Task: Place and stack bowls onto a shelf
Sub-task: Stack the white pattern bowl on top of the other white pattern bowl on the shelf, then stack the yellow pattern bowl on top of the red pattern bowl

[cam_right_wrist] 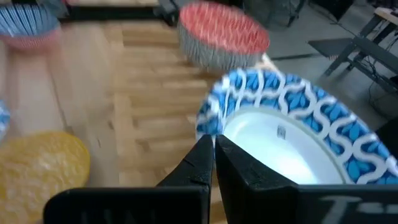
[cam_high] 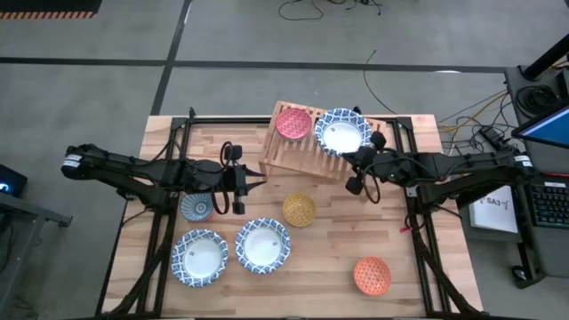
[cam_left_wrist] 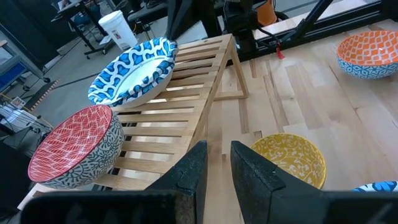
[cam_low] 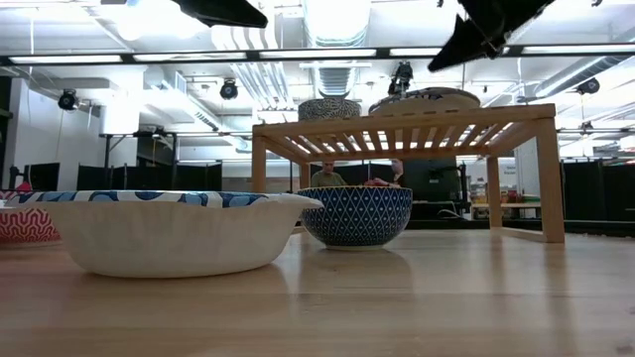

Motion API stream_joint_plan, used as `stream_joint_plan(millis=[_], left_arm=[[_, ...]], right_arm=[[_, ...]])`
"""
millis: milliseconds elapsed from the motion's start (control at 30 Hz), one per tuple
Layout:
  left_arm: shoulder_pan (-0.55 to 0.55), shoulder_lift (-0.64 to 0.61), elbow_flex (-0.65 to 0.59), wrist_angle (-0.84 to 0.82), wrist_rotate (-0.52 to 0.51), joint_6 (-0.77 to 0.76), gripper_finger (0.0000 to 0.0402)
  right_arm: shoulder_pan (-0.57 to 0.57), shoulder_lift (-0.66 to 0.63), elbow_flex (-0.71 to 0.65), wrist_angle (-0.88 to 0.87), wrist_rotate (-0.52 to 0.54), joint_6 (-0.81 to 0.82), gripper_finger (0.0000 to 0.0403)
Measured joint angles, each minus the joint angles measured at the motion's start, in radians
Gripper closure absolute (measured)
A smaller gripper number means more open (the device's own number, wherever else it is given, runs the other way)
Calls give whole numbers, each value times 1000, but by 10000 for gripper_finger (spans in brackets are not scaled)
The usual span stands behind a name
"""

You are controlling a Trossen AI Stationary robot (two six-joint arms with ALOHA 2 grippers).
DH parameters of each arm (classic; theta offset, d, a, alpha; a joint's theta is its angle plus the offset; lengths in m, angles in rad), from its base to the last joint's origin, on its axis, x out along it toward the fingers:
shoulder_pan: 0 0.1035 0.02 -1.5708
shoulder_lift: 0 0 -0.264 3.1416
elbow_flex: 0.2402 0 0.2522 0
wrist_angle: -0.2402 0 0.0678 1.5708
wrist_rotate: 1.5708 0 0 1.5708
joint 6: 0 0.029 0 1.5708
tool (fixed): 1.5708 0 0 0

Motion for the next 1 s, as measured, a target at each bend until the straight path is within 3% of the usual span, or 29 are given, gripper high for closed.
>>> stream_joint_plan(millis=[367, 600, 1000], left_arm=[[0, 0, -3, 0, 3, -57, 348], [0, 0, -59, 14, 3, -184, 348], [-1, 0, -198, 201, 44, -293, 348]], right_arm=[[136, -74, -36, 69, 0, 3, 394], [238, -76, -114, 176, 1, 1, 394], [365, -77, -314, 545, 2, -94, 394]])
